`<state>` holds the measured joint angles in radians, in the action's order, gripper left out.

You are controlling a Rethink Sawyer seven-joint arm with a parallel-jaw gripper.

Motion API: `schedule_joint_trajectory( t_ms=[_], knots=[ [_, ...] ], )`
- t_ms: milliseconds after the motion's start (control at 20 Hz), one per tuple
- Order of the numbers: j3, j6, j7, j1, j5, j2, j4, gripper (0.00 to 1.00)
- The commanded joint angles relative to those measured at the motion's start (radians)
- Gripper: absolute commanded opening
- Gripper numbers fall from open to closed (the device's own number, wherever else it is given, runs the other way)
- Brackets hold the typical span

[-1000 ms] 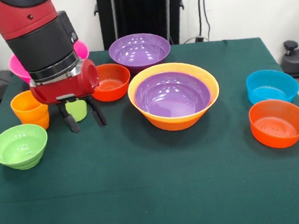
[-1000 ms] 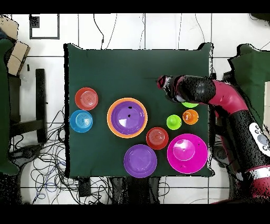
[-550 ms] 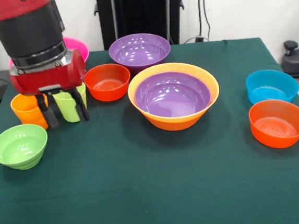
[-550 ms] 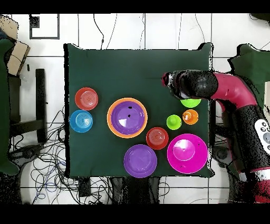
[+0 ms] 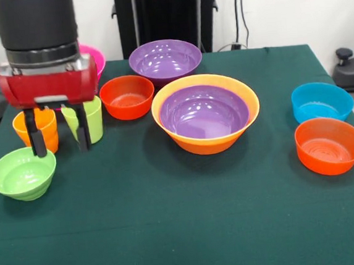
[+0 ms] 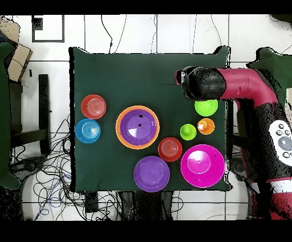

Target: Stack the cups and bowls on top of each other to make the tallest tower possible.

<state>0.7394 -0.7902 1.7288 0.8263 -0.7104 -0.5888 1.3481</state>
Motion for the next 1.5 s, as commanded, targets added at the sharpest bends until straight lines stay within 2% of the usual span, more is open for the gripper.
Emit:
schedule_joint_trajectory(
  t_ms=[50, 200, 450, 550, 950, 1150, 1500],
  knots=[
    [-0.087, 0.061, -0.207, -0.059, -0.181, 0.137, -0.035, 1.00],
    [-0.074, 0.093, -0.245, -0.030, -0.192, 0.191, -0.025, 1.00],
    [-0.086, 0.107, -0.251, -0.011, -0.218, 0.203, 0.014, 1.00],
    [-0.086, 0.116, -0.255, 0.008, -0.223, 0.194, 0.040, 1.00],
    [-0.050, 0.019, -0.330, 0.063, -0.181, 0.117, 0.096, 1.00],
    [-0.042, -0.024, -0.310, 0.049, -0.162, 0.087, 0.102, 1.00],
    [-0.045, -0.027, -0.260, 0.027, -0.155, 0.067, 0.119, 1.00]
  ],
)
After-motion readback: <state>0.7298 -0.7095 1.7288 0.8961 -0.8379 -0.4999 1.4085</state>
